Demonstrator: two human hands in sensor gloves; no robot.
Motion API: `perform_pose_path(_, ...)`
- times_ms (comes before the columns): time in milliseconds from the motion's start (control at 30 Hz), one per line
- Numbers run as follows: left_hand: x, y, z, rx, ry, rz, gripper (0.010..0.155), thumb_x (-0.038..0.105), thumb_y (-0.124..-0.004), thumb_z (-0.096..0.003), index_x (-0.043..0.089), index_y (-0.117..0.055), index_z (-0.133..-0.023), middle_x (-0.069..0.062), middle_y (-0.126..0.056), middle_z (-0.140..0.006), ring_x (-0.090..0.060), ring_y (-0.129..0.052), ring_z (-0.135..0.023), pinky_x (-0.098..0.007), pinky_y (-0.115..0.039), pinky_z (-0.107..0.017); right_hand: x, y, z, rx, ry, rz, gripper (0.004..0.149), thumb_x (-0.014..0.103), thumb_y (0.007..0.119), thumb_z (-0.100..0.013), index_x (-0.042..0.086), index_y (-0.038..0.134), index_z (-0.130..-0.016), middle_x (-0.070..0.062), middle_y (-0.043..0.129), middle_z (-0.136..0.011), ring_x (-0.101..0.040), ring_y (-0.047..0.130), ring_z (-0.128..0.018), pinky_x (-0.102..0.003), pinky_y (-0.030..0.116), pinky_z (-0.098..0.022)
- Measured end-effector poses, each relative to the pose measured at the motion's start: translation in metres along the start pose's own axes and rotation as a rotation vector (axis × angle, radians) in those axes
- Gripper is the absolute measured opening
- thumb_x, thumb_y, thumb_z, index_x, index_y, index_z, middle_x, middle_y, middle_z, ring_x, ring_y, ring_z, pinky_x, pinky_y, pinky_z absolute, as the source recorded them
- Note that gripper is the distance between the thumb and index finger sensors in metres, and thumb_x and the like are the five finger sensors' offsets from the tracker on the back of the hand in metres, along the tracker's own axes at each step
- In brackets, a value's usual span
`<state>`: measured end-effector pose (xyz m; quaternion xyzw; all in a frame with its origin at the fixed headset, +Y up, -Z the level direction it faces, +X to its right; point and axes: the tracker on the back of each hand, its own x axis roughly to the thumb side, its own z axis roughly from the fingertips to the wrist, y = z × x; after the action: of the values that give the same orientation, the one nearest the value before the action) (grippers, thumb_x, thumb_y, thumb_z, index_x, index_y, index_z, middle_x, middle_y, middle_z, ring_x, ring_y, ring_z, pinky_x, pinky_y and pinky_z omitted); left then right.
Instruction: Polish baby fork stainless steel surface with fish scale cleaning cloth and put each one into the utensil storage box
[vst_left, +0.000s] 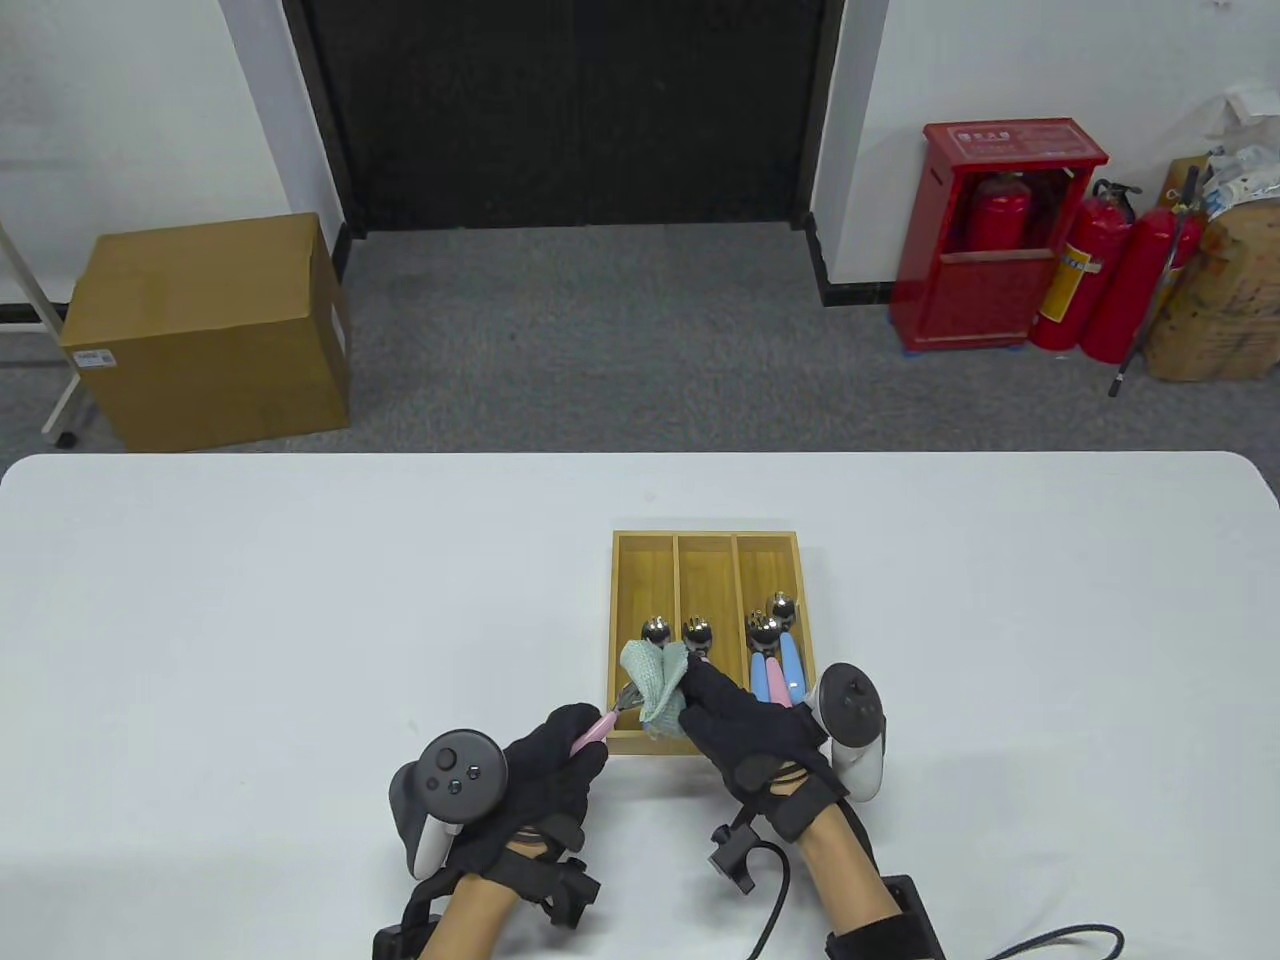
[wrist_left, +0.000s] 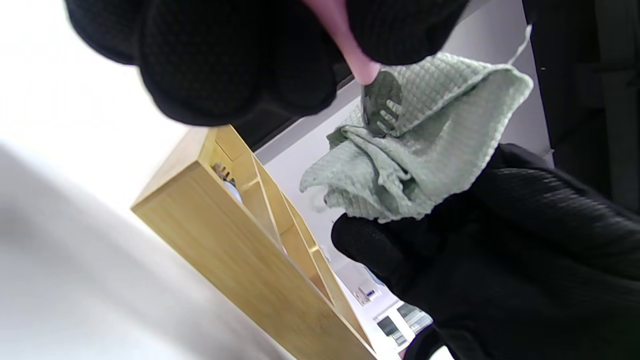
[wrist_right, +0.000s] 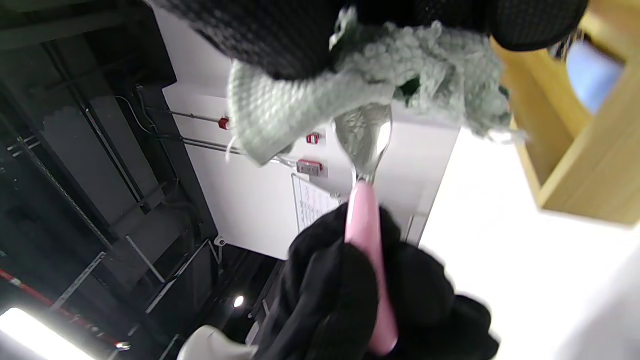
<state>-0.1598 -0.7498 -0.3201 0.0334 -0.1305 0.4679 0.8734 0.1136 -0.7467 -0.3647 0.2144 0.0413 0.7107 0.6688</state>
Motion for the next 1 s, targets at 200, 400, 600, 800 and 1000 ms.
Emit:
perform_pose_path(200, 0.001, -0.006, -0.001, -0.061, -0.052, 0.042, 0.050, 0.040, -0.078, -0.0475, 0.022, -0.075, -0.094, -0.005, -0.096, -0.067, -0.023, -0.100, -0.046, -0.056, -0.075, -0.057, 0.002, -0.006, 0.001, 0.006, -0.016, 0.067, 0.072, 0.030, 0.092, -0.039, 0.014, 0.057, -0.100, -0.025, 0.071, -0.091, -0.045, 0.085, -0.067, -0.065, 0.067, -0.049)
perform_pose_path(400, 0.008, -0.012, -0.002, -0.163, -0.125, 0.043, 0.050, 0.039, -0.079, -0.0468, 0.023, -0.076, -0.094, -0.005, -0.096, -0.068, -0.024, -0.100, -0.047, -0.056, -0.074, -0.058, -0.002, 0.001, -0.001, 0.134, 0.022, 0.081, 0.071, 0.027, 0.093, -0.038, 0.016, 0.061, -0.100, -0.026, 0.073, -0.093, -0.046, 0.088, -0.066, -0.065, 0.070, -0.047)
perform_pose_path(600, 0.009, -0.012, -0.001, -0.188, -0.160, 0.026, 0.048, 0.039, -0.080, -0.0460, 0.024, -0.078, -0.092, -0.005, -0.097, -0.065, -0.025, -0.098, -0.046, -0.058, -0.073, -0.059, 0.002, 0.009, -0.004, 0.255, 0.068, 0.092, 0.058, 0.020, 0.093, -0.036, 0.009, 0.074, -0.090, -0.026, 0.086, -0.082, -0.043, 0.097, -0.057, -0.062, 0.076, -0.042)
perform_pose_path(800, 0.014, -0.012, 0.001, -0.172, -0.186, -0.054, 0.047, 0.040, -0.079, -0.0457, 0.024, -0.080, -0.089, -0.005, -0.096, -0.062, -0.025, -0.097, -0.043, -0.058, -0.073, -0.059, 0.002, 0.011, -0.005, 0.264, 0.086, 0.210, 0.050, 0.027, 0.094, -0.033, 0.002, 0.086, -0.075, -0.025, 0.101, -0.058, -0.035, 0.109, -0.032, -0.055, 0.086, -0.027)
perform_pose_path(1000, 0.012, -0.012, 0.000, -0.175, -0.180, -0.036, 0.046, 0.041, -0.080, -0.0455, 0.024, -0.080, -0.088, -0.004, -0.096, -0.061, -0.024, -0.096, -0.042, -0.058, -0.073, -0.059, 0.003, 0.011, -0.006, 0.240, 0.027, 0.283, 0.051, 0.039, 0.094, -0.033, -0.001, 0.092, -0.064, -0.024, 0.106, -0.041, -0.030, 0.111, -0.017, -0.052, 0.088, -0.018)
